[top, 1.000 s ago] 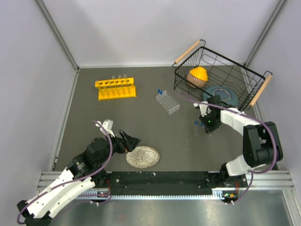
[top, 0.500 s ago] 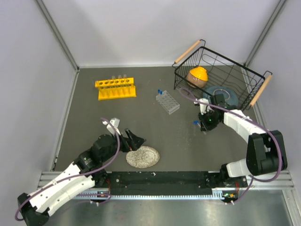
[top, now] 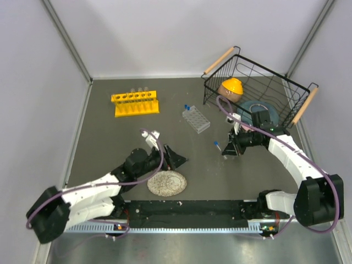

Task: Organize the chemistry lab equipment

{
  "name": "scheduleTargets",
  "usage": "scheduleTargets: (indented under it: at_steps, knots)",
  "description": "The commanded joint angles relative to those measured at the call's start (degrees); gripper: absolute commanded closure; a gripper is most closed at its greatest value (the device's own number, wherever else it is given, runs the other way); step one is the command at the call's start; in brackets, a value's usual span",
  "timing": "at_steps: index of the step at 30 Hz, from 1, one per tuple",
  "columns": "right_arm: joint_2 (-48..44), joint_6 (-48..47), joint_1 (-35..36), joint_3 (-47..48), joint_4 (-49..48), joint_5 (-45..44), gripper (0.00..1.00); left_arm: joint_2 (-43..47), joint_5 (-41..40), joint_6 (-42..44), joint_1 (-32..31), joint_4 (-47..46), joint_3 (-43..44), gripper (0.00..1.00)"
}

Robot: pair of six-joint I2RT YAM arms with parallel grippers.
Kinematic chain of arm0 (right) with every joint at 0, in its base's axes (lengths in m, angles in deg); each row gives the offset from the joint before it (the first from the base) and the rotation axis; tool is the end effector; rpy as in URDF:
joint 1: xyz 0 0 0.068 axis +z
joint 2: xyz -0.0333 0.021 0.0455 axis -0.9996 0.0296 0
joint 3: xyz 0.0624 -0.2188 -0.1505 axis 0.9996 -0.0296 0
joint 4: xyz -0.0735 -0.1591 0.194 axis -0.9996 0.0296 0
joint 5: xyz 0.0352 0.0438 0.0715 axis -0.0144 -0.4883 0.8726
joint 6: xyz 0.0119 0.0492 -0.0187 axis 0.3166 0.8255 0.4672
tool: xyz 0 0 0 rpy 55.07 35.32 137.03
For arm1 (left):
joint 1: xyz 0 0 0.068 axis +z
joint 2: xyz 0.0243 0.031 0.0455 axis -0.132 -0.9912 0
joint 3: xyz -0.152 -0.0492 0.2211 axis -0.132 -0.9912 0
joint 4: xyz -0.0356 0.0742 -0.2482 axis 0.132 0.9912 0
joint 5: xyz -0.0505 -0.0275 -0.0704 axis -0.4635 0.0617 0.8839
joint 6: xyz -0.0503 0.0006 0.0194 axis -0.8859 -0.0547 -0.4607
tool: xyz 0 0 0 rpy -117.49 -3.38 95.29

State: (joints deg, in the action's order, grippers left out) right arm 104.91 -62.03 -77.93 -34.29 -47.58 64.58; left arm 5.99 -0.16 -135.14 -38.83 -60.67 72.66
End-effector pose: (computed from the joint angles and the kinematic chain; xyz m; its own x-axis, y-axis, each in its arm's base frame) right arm 0.2162 0.0663 0.2333 -0.6344 -0.3746 -0.6761 -0.7530 0.4971 0.4312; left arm 0.1297 -0.1449 0.2012 -0.7598 -0.3602 -0.5413 0.3610 0.4587 -0.8120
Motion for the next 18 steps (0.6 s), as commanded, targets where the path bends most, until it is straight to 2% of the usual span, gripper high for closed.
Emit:
scheduleTargets:
  at_steps: [1, 7, 11, 18]
  knots:
    - [-3.0, -2.02, -0.18, -0.14, 0.68, 12.43, 0.87, -9.81, 0.86, 1.03, -2.53, -27.11, 1.73, 0.14]
    - [-3.35, -2.19, 0.0, 0.13, 1.29, 15.25, 0.87, -21.41, -3.71, 3.41, -7.63, -38.01, 7.8, 0.2]
    - [-4.14, -2.63, 0.17, 0.13, 1.56, 16.21, 0.87, -26.79, -5.21, 2.36, -8.34, -41.1, 10.7, 0.25]
    - [-4.93, -3.6, 1.23, 0.04, 2.0, 16.57, 0.87, -31.81, -2.14, 1.22, -8.34, -34.0, 17.73, 0.39]
